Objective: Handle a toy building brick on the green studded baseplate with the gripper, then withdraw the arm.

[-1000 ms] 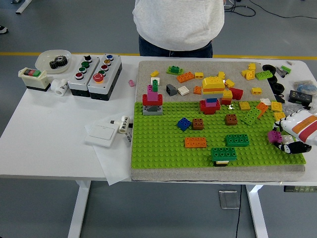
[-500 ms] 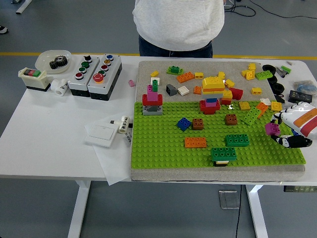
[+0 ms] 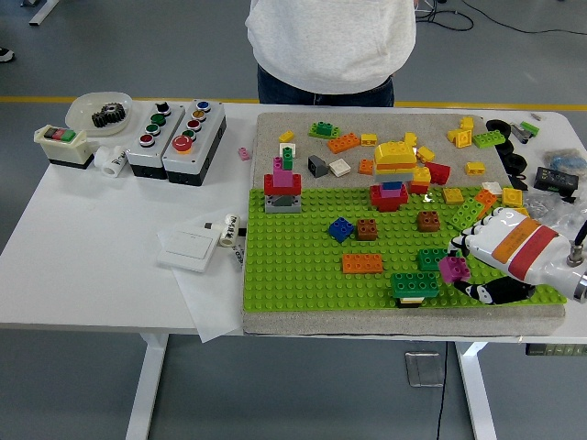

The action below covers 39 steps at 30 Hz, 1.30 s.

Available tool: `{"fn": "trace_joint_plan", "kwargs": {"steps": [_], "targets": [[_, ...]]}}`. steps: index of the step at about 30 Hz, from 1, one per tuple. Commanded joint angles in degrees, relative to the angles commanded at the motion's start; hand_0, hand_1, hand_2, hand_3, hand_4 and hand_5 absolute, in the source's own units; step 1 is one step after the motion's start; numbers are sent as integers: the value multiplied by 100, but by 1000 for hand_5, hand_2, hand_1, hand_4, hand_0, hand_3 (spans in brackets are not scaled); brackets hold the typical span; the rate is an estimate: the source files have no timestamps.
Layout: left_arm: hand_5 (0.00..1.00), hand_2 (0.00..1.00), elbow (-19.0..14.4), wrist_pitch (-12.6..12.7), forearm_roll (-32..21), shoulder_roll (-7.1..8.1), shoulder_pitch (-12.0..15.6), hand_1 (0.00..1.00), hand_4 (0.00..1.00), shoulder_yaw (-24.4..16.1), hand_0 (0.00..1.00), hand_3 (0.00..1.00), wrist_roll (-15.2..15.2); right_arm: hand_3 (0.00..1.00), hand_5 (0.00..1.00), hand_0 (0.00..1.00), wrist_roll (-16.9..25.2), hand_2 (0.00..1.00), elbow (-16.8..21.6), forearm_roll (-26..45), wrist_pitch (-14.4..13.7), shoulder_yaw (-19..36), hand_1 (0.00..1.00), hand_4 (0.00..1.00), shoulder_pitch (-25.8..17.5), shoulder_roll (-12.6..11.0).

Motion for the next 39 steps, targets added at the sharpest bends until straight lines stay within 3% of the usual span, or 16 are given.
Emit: {"fn": "trace_joint_plan", "kwargs": {"steps": [6, 10, 19, 39], "targets": [[628, 745, 4, 2, -4, 8, 1, 750, 659, 1, 747, 609, 2, 503, 450, 301, -237, 501, 541, 0, 306, -166, 421, 653, 60, 3], [628, 745, 6, 0, 7, 13, 0, 749, 658, -7, 747, 607, 6, 504, 453, 299, -315, 502, 629, 0, 366, -247, 421, 659, 110, 83], [627, 742, 1, -1, -9, 15, -3, 749, 659, 6, 747, 608, 5, 506, 456, 294, -398, 503, 403, 0, 296, -305, 423, 659, 183, 316], [628, 742, 0, -15, 35, 11, 7, 750, 659, -16, 748, 609, 11, 506, 488, 283, -450, 509, 115, 0, 172, -419, 426, 700, 301, 505]]}}
